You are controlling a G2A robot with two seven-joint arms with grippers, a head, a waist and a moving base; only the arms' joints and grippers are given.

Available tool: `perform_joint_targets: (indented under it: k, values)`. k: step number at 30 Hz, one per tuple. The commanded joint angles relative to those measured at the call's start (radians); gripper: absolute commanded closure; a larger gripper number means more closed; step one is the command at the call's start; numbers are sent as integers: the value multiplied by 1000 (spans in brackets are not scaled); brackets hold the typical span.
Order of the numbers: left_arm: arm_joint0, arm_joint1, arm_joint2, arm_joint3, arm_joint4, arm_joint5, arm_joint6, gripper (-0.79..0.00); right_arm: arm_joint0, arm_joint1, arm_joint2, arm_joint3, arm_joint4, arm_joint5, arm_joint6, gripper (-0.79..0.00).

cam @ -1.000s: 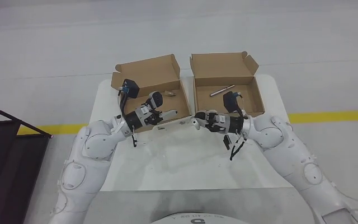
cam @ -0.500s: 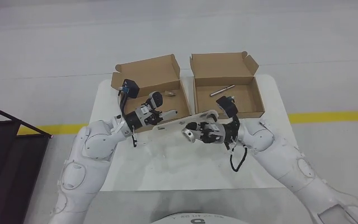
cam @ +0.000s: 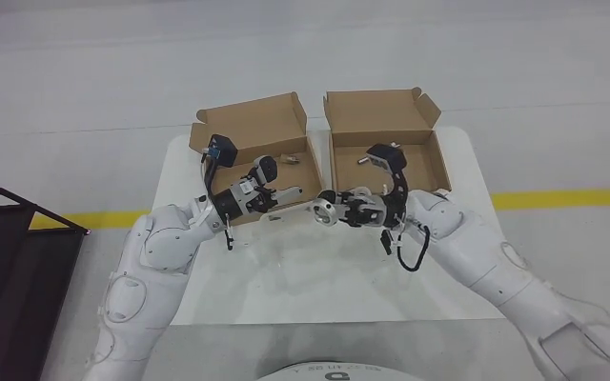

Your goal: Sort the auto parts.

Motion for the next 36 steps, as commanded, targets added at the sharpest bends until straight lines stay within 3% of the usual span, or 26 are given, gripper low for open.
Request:
perform_joint_targets:
  k: [1,8,14,15,18,22,27,36]
  values:
    - [0,0,0,0,0,0,0,-785,3,4,-4,-2,0,-7,-7,0]
    - [0,0,0,0,0,0,0,-785,4,17,38,6,-52,-7,-11,0]
    - [0,0,0,0,0,0,0,-785,-81,29,233,-10,-335,-6,-231,0]
    - [0,0,0,0,0,0,0,-785,-104,30,278,-17,-423,18,-301,0]
    - [0,0,0,0,0,0,0,-785,-197,26,383,-152,-825,232,-560,0]
    - [0,0,0,0,0,0,0,-785,-306,14,390,-274,-1059,394,-768,0]
    - [0,0,0,0,0,0,0,-785,-334,5,378,-303,-1152,472,-819,0]
    - [0,0,0,0,0,0,0,-785,-343,0,380,-307,-1173,485,-824,0]
